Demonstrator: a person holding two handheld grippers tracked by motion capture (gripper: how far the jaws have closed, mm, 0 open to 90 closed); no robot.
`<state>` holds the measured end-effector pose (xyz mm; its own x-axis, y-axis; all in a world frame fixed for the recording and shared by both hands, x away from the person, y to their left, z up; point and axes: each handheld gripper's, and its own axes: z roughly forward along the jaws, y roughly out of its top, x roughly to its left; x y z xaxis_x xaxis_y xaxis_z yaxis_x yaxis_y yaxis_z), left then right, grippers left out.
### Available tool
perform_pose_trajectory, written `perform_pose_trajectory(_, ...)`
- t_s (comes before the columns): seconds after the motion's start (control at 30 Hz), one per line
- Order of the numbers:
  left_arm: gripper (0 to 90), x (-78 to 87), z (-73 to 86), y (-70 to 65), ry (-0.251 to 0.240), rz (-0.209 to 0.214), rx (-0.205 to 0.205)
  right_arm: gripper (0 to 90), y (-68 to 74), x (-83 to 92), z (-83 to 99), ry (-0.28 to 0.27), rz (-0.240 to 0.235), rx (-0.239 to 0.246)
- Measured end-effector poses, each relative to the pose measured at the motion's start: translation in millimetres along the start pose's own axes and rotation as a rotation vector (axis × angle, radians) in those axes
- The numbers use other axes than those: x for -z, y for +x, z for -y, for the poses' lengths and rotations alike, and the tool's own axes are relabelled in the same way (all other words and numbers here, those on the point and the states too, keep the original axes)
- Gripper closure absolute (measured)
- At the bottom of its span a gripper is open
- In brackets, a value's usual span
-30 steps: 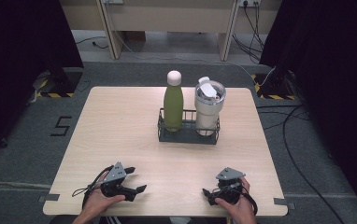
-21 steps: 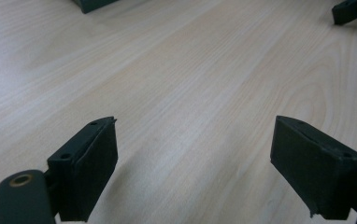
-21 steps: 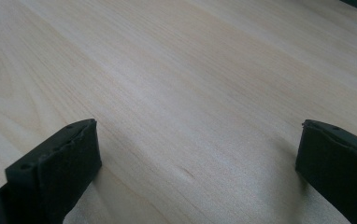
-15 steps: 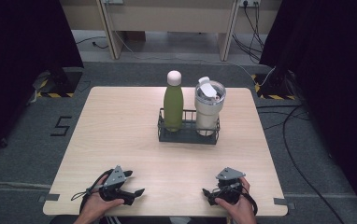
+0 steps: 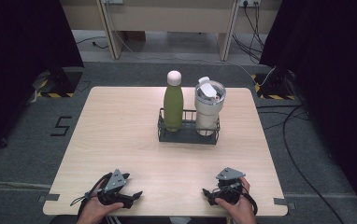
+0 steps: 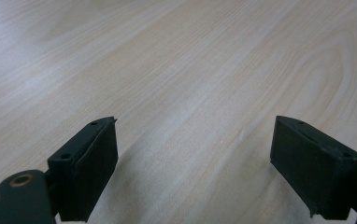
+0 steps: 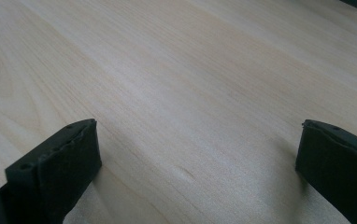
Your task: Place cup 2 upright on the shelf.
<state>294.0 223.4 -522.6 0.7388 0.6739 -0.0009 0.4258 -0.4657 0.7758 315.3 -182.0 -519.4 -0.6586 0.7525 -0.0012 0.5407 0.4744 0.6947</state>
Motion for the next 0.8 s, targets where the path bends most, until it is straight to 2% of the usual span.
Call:
perform_pose_trajectory(0.07,14.8,-0.5,0.7,-0.3,0.027,-0.011,0.006,0.4,-0.1,0.0,0.0,0.001,0.000,0.002)
perform_pose_trajectory(0.23,14.5,-0.2,1.5,1.9,0.035,0.000,0.034,0.4,-0.1,0.1,0.0,0.001,0.000,0.002)
perform_pose_trajectory(0.8,13.5,0.1,1.9,1.9,0.039,0.001,0.032,0.4,-0.1,0.1,0.1,0.001,0.000,0.003)
